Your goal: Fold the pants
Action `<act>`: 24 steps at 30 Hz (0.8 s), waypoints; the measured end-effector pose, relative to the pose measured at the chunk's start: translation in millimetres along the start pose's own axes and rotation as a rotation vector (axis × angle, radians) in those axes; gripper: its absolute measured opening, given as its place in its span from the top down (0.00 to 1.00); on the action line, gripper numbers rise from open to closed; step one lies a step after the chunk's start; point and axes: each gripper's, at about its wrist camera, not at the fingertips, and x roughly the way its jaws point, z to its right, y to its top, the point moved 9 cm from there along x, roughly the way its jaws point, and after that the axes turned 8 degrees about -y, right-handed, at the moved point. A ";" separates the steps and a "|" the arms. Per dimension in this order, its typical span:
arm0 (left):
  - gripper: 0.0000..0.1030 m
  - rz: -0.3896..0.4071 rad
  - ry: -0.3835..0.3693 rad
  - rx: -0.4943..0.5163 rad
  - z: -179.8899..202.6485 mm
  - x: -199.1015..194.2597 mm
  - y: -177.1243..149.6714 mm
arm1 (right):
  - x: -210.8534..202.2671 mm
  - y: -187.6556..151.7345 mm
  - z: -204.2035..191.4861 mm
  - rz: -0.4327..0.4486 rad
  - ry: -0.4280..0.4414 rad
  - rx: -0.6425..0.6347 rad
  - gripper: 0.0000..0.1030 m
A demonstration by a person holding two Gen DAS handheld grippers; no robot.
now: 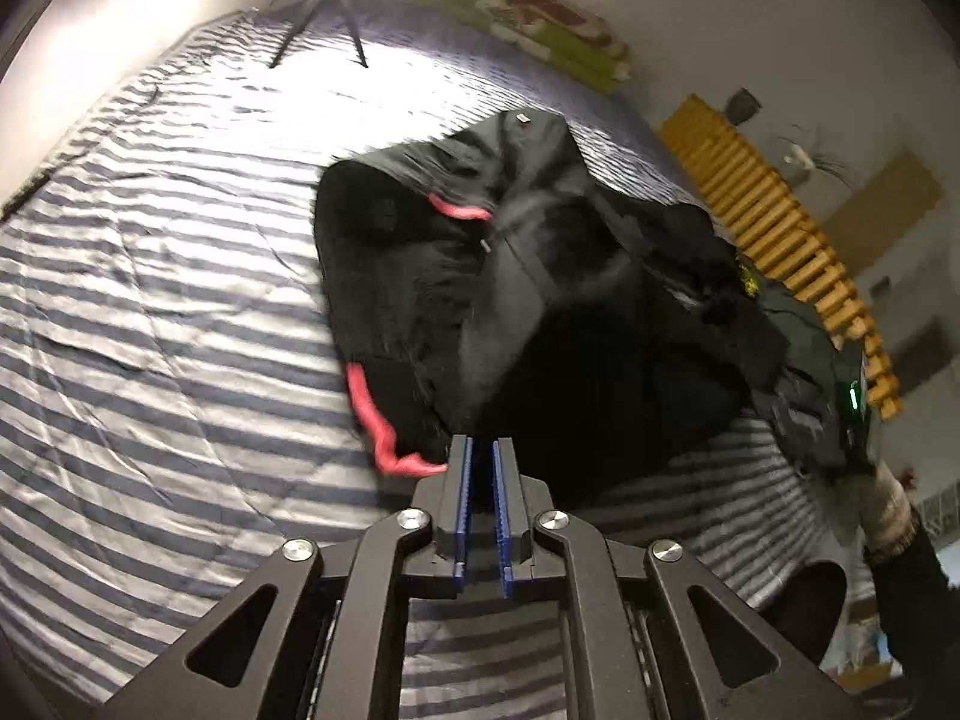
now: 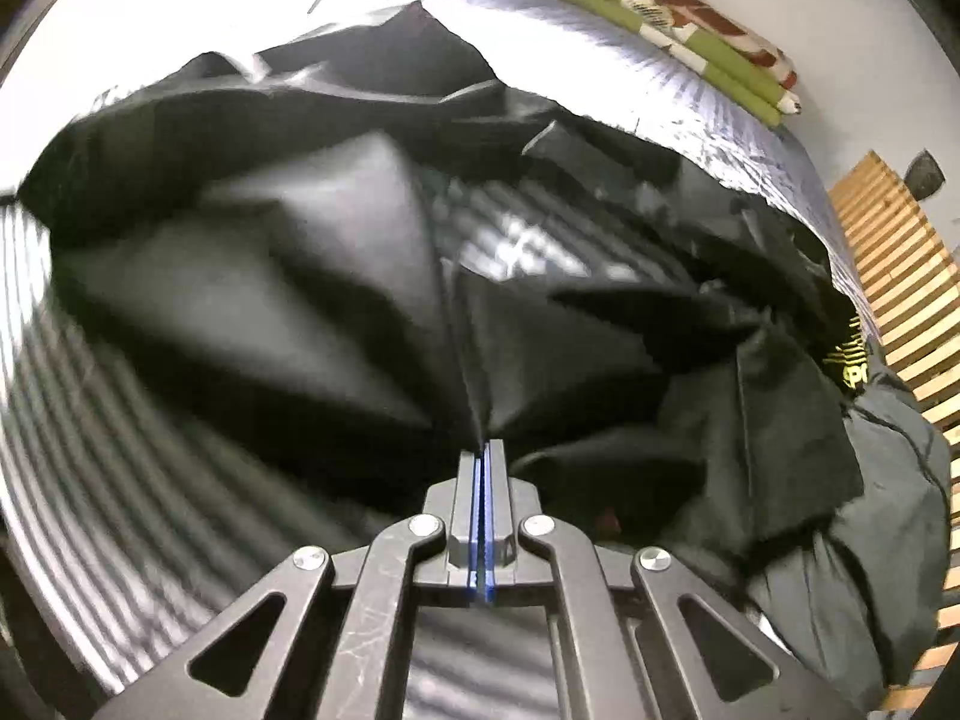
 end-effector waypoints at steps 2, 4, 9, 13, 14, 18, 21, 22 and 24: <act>0.55 0.023 0.000 -0.026 -7.1 1.8 22.0 | 1.3 -15.4 -11.6 -0.034 0.007 -0.083 0.99; 0.41 0.054 -0.003 -0.051 -15.3 11.4 53.1 | 0.3 -20.8 -17.1 -0.032 -0.010 -0.093 0.98; 0.41 -0.005 0.041 -0.097 -38.2 85.1 120.6 | -8.9 1.8 -11.2 0.069 0.062 0.081 0.84; 0.41 -0.043 0.041 -0.200 -57.6 133.0 142.2 | -6.8 26.9 -9.7 0.153 0.109 0.226 0.66; 0.41 -0.041 0.039 -0.221 -61.4 140.3 145.2 | -3.6 30.9 -9.1 0.160 0.124 0.249 0.66; 0.43 -0.009 0.004 -0.271 -65.2 155.2 155.9 | 9.0 39.2 -11.0 0.159 0.157 0.275 0.66; 0.89 0.015 0.029 -0.287 -69.2 161.5 164.3 | 14.8 37.4 -9.2 0.150 0.168 0.277 0.66; 0.92 0.021 0.030 -0.302 -70.8 162.3 166.1 | 17.3 35.2 -7.8 0.147 0.166 0.279 0.66; 0.93 0.036 0.048 -0.301 -71.2 160.3 168.6 | 21.1 32.9 -5.4 0.144 0.163 0.284 0.66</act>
